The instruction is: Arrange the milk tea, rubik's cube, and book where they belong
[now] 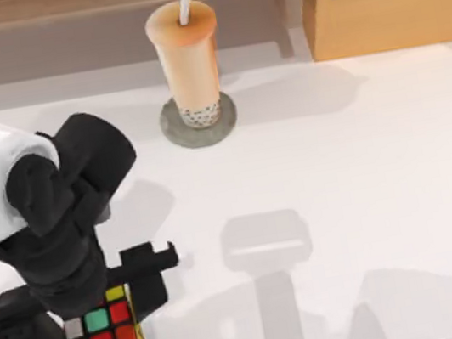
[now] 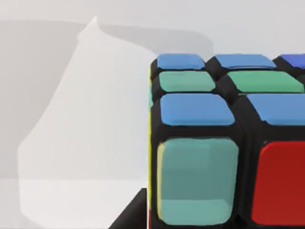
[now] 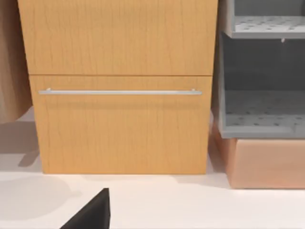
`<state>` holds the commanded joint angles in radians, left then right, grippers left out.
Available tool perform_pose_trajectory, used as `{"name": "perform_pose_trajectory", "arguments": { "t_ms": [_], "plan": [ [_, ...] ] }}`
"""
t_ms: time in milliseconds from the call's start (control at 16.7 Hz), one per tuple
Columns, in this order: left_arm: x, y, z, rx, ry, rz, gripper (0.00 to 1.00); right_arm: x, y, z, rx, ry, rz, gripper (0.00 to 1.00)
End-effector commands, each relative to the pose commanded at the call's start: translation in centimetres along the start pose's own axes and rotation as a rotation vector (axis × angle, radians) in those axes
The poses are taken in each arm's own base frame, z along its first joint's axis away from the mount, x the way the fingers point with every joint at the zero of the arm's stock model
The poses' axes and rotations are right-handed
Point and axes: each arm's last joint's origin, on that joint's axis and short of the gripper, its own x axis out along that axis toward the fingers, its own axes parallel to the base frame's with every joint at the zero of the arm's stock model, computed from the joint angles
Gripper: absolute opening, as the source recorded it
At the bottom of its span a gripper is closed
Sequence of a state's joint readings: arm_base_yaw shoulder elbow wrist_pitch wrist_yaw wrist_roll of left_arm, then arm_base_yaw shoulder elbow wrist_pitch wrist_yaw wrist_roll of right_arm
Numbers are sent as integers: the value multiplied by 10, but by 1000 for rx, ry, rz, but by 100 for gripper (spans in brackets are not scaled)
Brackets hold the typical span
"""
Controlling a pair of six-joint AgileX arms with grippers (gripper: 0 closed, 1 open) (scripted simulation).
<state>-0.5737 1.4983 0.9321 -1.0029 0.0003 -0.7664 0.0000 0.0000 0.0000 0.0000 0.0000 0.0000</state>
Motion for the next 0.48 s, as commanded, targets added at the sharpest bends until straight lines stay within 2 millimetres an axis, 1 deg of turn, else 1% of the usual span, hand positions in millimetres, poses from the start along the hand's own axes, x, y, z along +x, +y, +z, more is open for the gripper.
{"name": "perform_pose_trajectory", "arguments": {
  "t_ms": [300,480],
  "plan": [
    [0,-2,3,9,-14,-3,0,0,0,0,0,0,0,100],
    [-10,-17,19,69,-138,-50,0,0,0,0,0,0,0,100]
  ]
}}
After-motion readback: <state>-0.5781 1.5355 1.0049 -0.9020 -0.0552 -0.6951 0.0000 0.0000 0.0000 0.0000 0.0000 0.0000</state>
